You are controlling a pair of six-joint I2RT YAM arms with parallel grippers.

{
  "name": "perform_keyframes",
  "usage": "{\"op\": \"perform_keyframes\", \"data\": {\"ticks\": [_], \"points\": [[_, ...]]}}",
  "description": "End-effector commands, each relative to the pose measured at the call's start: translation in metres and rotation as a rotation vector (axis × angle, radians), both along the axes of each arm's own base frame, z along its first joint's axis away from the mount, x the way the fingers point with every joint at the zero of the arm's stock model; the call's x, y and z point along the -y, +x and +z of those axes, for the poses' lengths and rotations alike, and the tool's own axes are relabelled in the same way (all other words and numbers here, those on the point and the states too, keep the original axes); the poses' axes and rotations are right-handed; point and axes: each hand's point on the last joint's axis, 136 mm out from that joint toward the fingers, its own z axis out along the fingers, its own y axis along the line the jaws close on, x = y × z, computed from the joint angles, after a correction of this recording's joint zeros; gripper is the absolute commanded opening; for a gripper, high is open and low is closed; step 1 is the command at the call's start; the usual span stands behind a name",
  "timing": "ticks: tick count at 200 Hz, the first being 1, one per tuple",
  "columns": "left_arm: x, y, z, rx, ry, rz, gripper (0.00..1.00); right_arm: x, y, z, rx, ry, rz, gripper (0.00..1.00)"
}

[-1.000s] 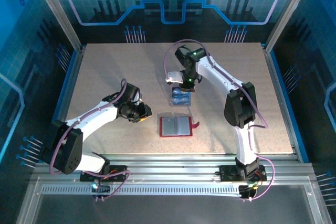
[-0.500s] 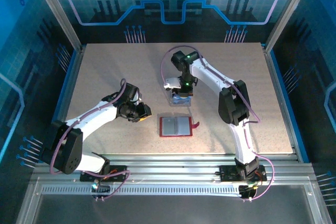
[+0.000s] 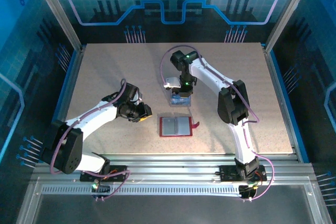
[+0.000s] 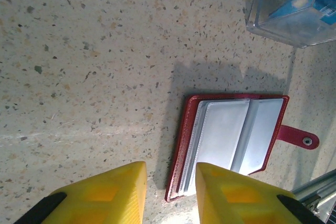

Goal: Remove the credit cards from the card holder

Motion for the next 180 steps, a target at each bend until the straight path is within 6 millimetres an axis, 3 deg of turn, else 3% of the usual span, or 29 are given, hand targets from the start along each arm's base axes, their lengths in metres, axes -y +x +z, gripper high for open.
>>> {"op": "perform_keyframes", "data": {"ticks": [1,54,79,116,152,180], "points": [[0.004,0.000,-0.002,-0.016,-0.030,-0.016,0.31,-0.003,-0.005,0.027,0.039,0.022,0.003,0.22],[0.015,0.002,0.000,-0.016,-0.048,-0.049,0.31,-0.009,-0.007,0.045,0.071,0.096,-0.093,0.23],[0.028,0.003,0.001,-0.017,-0.063,-0.075,0.30,-0.019,-0.011,0.056,0.090,0.218,-0.254,0.26],[0.049,0.003,-0.006,-0.032,-0.077,-0.120,0.21,-0.027,-0.037,0.062,0.028,0.414,-0.550,0.27],[0.068,-0.001,-0.023,-0.081,-0.090,-0.152,0.10,-0.030,-0.069,0.054,-0.082,0.566,-0.837,0.26],[0.067,-0.006,-0.034,-0.112,-0.055,-0.150,0.06,-0.027,-0.089,0.034,-0.208,0.608,-1.050,0.20]]}}
